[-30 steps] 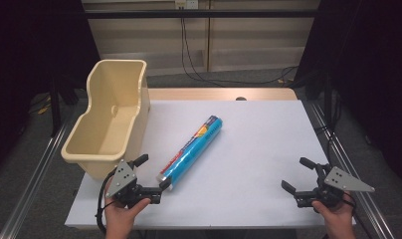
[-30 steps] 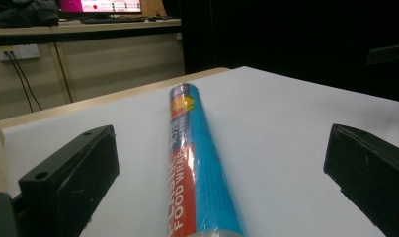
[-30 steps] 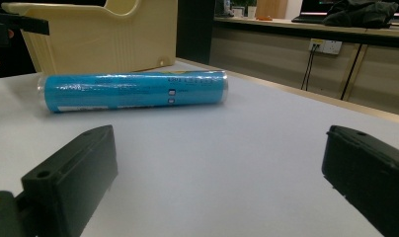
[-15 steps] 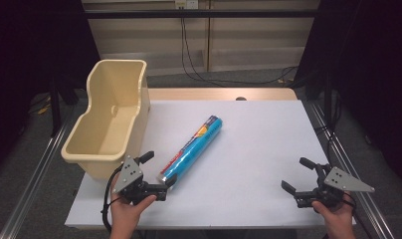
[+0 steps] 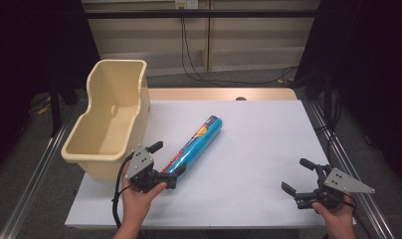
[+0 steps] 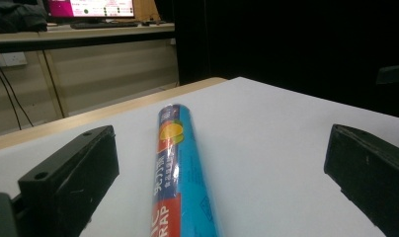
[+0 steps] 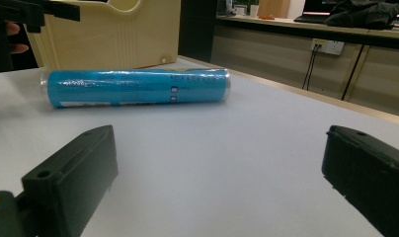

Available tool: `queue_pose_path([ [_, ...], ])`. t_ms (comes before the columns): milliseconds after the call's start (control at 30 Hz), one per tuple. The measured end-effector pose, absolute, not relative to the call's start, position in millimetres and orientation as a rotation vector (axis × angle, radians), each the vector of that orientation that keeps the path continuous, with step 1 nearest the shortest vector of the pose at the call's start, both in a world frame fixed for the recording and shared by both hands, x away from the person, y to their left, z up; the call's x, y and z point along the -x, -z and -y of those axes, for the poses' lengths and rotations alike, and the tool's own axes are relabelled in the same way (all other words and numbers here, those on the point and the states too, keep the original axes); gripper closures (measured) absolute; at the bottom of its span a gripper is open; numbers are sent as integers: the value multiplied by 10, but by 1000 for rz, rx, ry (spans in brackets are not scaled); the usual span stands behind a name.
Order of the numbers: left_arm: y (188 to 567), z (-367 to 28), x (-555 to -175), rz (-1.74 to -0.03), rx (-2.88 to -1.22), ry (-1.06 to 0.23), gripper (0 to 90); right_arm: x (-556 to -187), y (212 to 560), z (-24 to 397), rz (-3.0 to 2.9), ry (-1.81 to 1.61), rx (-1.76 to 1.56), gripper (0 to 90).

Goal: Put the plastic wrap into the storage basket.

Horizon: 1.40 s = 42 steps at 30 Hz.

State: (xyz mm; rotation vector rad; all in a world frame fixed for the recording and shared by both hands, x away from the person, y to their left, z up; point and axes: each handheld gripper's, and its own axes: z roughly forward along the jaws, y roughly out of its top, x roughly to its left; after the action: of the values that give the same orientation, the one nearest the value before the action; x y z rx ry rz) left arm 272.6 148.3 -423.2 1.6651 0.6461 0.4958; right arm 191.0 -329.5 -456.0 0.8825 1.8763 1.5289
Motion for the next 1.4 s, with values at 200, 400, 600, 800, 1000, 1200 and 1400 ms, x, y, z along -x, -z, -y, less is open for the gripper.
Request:
queue_pose_path([
  [200, 4214, -1382, -2852, -670, -1672, -480, 0, -1894, 4551, 3290, -1878, -1532, -878, 1],
  [400, 4167, -1320, -2970, -687, -1683, -461, 0, -1886, 4556, 3294, -1878, -1531, -881, 1],
  [600, 4138, -1244, -3109, -706, -1710, -450, 0, -1880, 4559, 3287, -1889, -1525, -878, 1],
  [800, 4101, -1193, -3187, -709, -1716, -467, 0, -1869, 4541, 3269, -1888, -1527, -872, 1],
  [1000, 4051, -1133, -3275, -722, -1735, -455, 0, -1867, 4530, 3235, -1897, -1527, -856, 3],
  [1200, 4066, -1093, -3343, -741, -1757, -438, 0, -1863, 4530, 3231, -1901, -1529, -850, 3],
  [1400, 4104, -1051, -3424, -753, -1776, -421, 0, -1865, 4530, 3235, -1899, -1529, -851, 5],
])
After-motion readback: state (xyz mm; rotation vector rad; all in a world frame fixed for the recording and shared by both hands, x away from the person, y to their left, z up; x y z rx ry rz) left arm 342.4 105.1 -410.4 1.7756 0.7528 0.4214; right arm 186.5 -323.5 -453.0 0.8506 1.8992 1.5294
